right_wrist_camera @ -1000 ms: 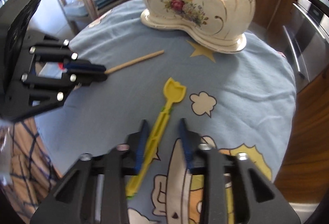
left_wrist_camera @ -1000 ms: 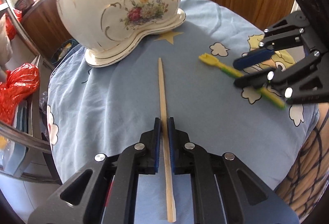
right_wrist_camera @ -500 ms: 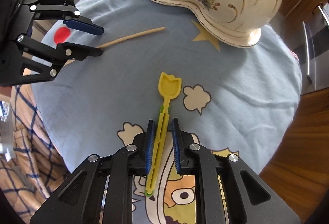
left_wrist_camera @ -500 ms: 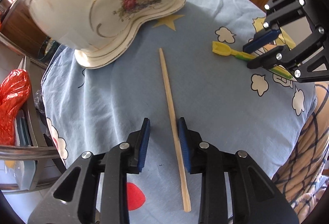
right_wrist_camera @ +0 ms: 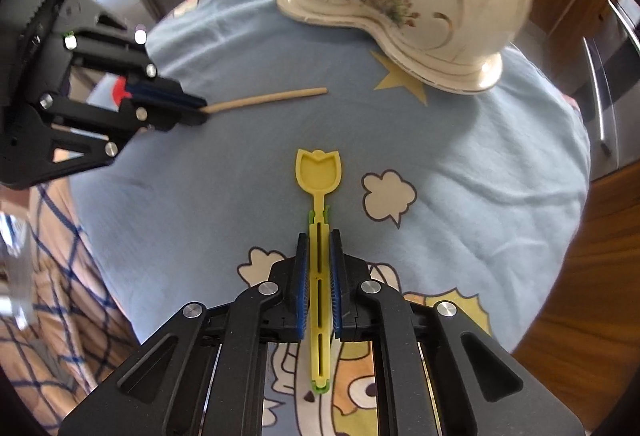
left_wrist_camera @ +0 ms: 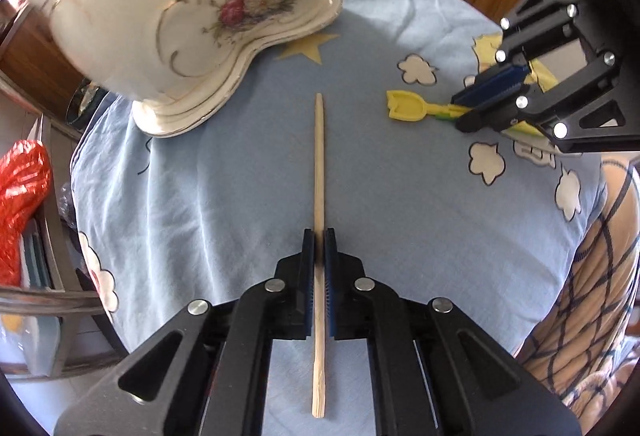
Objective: Organize utensils
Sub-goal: 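Lower the chopstick into the tall pot with the left tool while the right tool inserts the yellow utensil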
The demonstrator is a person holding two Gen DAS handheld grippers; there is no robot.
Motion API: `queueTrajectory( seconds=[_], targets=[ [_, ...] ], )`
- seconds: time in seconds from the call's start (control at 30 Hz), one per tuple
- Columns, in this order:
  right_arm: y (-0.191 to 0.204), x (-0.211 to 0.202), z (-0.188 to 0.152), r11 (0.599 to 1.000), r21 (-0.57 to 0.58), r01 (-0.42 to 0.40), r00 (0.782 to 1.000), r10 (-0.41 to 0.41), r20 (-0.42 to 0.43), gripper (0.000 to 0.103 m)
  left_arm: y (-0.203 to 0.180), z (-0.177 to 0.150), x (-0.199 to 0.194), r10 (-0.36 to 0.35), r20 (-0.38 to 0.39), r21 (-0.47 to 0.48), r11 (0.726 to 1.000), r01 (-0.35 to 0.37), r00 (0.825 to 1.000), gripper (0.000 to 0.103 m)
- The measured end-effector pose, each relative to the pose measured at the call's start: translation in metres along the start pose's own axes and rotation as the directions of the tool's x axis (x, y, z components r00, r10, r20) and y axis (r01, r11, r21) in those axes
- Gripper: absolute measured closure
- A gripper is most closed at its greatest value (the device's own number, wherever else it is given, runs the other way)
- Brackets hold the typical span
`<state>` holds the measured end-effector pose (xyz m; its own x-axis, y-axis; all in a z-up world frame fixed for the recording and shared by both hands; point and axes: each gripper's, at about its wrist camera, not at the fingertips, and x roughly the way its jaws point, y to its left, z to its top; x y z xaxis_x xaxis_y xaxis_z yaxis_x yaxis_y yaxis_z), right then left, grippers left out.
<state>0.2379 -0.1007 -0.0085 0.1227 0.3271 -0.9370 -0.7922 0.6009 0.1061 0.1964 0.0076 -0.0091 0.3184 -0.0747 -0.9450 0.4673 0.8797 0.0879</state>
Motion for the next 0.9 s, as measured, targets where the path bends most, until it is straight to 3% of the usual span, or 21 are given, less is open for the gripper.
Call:
queueTrajectory(
  seconds=[0.17, 0.33, 0.5, 0.63, 0.67, 0.9],
  targets=[
    [-0.012, -0.021, -0.02, 0.991, 0.088, -0.101, 0.978, 0.082, 0.194, 0.093, 0.014, -0.017, -0.016, -0.038, 0.127, -0.097, 0.994, 0.05, 0.991, 0.099],
    [-0.023, -0.038, -0.032, 0.968, 0.139, -0.207, 0.927, 0.149, 0.345, 0.093, 0.017, -0.029, -0.043, -0.056, 0.288, -0.178, 0.978, 0.111, 0.956, 0.099],
    [-0.034, -0.054, -0.038, 0.953, 0.161, -0.257, 0.877, 0.16, 0.453, 0.093, 0.02, -0.037, -0.068, -0.025, 0.417, -0.226, 0.966, 0.13, 0.909, 0.099],
    [-0.037, -0.068, -0.039, 0.941, 0.165, -0.295, 0.824, 0.163, 0.543, 0.093, 0.025, -0.04, -0.085, 0.0, 0.49, -0.249, 0.958, 0.139, 0.872, 0.099],
    [-0.037, -0.071, -0.038, 0.938, 0.163, -0.305, 0.809, 0.165, 0.564, 0.093, 0.026, -0.038, -0.089, 0.003, 0.518, -0.251, 0.957, 0.148, 0.855, 0.099],
    [-0.036, -0.09, -0.026, 0.949, 0.144, -0.28, 0.756, 0.126, 0.642, 0.093, 0.029, -0.025, -0.108, 0.024, 0.636, -0.253, 0.951, 0.179, 0.771, 0.099]
  ],
)
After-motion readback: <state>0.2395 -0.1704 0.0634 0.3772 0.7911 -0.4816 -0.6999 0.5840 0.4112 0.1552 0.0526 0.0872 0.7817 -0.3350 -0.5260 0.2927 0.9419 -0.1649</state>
